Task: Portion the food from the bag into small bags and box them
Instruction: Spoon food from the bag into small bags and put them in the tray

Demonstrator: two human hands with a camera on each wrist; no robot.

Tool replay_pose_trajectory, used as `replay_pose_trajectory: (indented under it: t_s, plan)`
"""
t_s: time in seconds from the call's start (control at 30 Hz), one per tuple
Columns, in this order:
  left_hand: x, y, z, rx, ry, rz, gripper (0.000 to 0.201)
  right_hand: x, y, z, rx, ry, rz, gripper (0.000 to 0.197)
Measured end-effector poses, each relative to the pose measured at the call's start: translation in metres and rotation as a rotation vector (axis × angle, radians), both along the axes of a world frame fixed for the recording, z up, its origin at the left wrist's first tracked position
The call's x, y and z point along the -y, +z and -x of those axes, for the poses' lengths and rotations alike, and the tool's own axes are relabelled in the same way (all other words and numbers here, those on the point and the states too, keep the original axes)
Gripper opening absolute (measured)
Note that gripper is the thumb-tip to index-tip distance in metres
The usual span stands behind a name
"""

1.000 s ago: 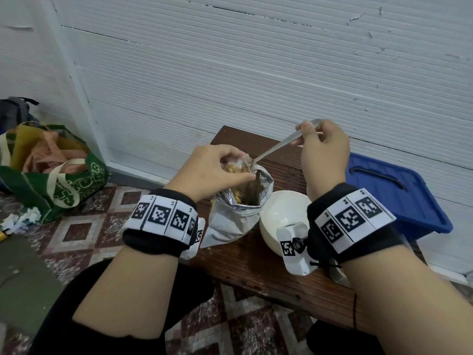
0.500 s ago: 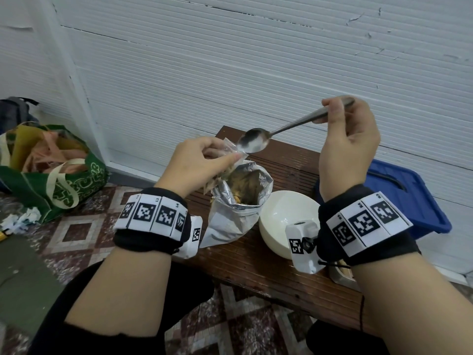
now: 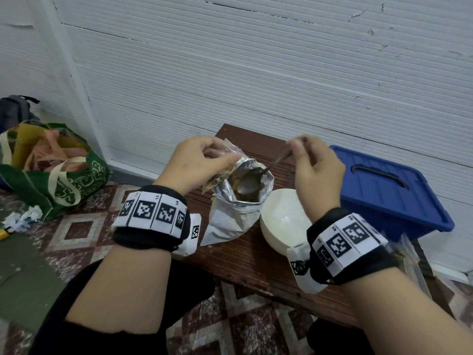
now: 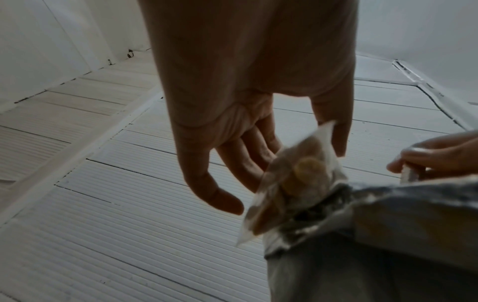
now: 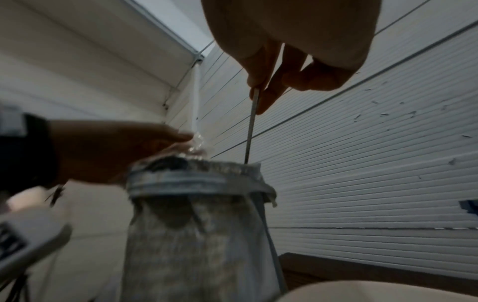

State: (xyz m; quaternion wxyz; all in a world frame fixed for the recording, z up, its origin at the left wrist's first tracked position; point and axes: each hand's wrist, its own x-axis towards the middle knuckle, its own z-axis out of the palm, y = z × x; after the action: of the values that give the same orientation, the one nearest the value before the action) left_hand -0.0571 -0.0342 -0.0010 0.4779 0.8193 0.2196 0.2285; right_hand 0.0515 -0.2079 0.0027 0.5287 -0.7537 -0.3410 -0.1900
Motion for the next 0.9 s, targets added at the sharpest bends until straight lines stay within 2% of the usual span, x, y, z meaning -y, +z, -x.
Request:
replay_pose_trajectory:
  t_s: [0.13,0.23,0.43,0.6,0.77,0.9]
  plan:
    - [0.000,0.000,0.000,0.010,-0.010,0.016,0.032,-0.008,-0.022,0.005,0.298,0.060,0.376,0.021]
    - [0.000,-0.002,-0.001,0.002,-0.015,0.009,0.039,-0.010,-0.034,0.013,0.344,0.061,0.454,0.021]
    - [0.000,-0.004,-0.003,-0.009,-0.010,0.017,0.033,-0.014,-0.035,0.006,-0.036,0.077,0.351,0.018]
    - [0.000,-0.004,-0.002,-0.005,-0.019,0.032,0.031,-0.010,-0.028,0.009,-0.233,0.016,0.179,0.017]
    - [0.001,-0.002,-0.002,0.000,-0.013,0.021,0.032,-0.008,-0.020,0.006,-0.396,-0.095,0.008,0.019]
    - [0.002,0.001,0.001,0.032,0.003,0.025,0.030,-0.005,-0.015,-0.003,-0.433,-0.194,-0.037,0.019]
